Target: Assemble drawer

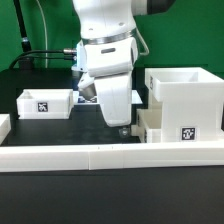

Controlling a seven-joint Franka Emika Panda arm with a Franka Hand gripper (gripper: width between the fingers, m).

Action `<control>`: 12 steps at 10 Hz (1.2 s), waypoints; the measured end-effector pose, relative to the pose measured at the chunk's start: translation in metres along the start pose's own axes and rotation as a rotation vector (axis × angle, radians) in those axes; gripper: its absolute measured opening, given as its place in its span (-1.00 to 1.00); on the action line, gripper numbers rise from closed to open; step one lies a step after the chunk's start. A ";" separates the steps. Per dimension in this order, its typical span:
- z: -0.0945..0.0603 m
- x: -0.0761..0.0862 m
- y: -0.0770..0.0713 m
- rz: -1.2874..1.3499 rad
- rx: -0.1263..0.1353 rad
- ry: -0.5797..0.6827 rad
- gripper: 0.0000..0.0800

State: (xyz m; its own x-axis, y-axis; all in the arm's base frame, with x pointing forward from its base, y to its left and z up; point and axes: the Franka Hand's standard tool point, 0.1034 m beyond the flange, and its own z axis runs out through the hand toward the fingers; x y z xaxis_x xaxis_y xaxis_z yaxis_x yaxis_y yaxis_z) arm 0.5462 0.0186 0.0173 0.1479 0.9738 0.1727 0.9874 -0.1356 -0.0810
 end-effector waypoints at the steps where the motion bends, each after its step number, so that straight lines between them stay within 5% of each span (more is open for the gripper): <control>1: 0.000 0.001 0.000 0.000 0.003 0.001 0.62; 7: -0.003 -0.001 -0.003 0.015 -0.004 0.000 0.62; 12: -0.035 -0.059 -0.037 0.066 -0.018 -0.031 0.62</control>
Offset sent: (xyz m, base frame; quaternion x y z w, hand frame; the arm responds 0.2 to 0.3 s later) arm 0.0041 0.0086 0.0011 -0.0004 0.0104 0.0151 0.9998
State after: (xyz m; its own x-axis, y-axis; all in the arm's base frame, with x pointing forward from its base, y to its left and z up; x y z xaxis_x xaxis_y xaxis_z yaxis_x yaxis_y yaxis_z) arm 0.5028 -0.0405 0.0441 0.2117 0.9677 0.1373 0.9764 -0.2031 -0.0740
